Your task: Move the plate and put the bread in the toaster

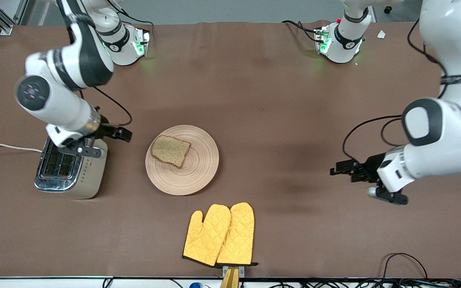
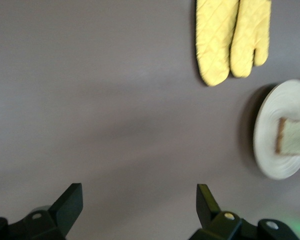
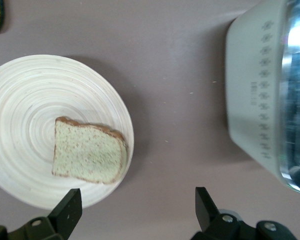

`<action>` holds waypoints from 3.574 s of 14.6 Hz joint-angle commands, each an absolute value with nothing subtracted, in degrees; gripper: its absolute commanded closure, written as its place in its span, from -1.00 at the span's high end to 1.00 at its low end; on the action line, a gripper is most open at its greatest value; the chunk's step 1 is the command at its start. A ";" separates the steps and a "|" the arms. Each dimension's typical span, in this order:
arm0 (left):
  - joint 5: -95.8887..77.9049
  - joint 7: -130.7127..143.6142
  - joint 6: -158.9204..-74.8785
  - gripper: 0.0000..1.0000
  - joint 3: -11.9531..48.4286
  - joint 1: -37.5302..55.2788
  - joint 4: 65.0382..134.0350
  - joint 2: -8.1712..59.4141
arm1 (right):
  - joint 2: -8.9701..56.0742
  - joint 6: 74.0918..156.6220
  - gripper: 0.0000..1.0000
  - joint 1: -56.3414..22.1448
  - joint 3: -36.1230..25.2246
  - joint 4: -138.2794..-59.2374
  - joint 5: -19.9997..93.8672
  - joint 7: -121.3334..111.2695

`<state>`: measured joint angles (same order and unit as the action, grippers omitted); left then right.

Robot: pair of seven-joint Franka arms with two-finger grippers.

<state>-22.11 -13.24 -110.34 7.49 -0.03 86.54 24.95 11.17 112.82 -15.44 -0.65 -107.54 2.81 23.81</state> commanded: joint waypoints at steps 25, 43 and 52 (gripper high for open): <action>-0.53 -3.34 -92.29 1.00 8.08 -4.04 79.01 8.00 | 25.05 125.60 0.57 -20.83 -0.97 -114.35 8.52 35.24; 0.44 -2.28 -94.04 1.00 4.22 2.20 87.01 0.79 | 25.05 123.05 -0.46 -21.53 -1.06 -112.41 9.05 37.97; 0.18 0.17 -95.19 1.00 4.48 1.94 86.66 2.20 | 25.05 123.49 -0.94 -21.27 -1.05 -112.41 9.05 37.88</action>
